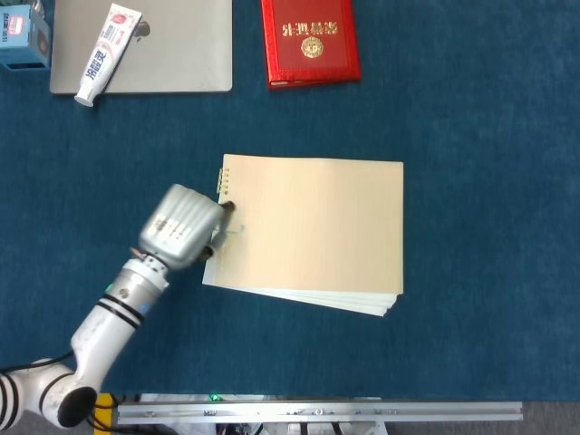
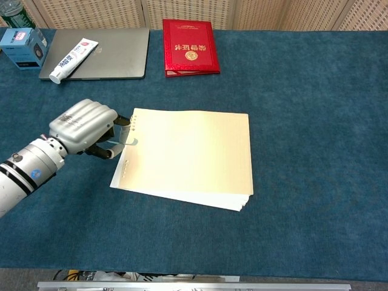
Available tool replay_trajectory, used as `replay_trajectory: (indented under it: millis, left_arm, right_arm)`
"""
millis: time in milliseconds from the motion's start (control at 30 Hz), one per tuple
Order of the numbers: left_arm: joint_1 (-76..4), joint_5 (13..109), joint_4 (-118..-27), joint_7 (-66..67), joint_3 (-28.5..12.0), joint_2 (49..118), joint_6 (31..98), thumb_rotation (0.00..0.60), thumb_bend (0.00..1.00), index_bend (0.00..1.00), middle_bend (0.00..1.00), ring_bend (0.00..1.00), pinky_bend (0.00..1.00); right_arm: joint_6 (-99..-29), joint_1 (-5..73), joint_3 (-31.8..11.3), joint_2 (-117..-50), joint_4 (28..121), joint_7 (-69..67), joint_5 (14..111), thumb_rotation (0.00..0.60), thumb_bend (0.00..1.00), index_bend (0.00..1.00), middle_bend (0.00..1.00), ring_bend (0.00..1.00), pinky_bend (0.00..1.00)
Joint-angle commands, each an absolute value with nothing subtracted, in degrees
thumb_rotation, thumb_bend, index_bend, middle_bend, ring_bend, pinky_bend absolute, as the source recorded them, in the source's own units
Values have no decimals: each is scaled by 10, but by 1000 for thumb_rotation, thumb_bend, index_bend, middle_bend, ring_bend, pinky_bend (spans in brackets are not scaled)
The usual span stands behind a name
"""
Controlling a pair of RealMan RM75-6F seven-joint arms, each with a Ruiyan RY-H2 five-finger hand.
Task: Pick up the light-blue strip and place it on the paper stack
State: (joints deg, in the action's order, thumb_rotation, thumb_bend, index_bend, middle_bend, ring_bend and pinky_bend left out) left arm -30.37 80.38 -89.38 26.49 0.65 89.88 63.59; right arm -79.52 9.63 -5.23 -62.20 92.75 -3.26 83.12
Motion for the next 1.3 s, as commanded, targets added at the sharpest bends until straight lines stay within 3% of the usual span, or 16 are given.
replay_trajectory:
  millis: [33,567,1300]
  left_arm:
    - [-314,818,-884,262,8,910,626,600,395,596,1000,1000,1000]
    - [-355,791,-838,303,-18,972,567,600,395,597,1000,1000,1000]
    - [-363,720,-882,383,-11,943,545,600,396,491,1000,1000,1000]
  right_arm:
    - [-795,96,-52,-622,927,-33,831,600,259,344,377,373,333]
    - [-800,88,-51,-621,916,-48,829,600,259,344,377,379,333]
    - [-805,85,-52,-622,918,-45,834,600,260,344,377,386,333]
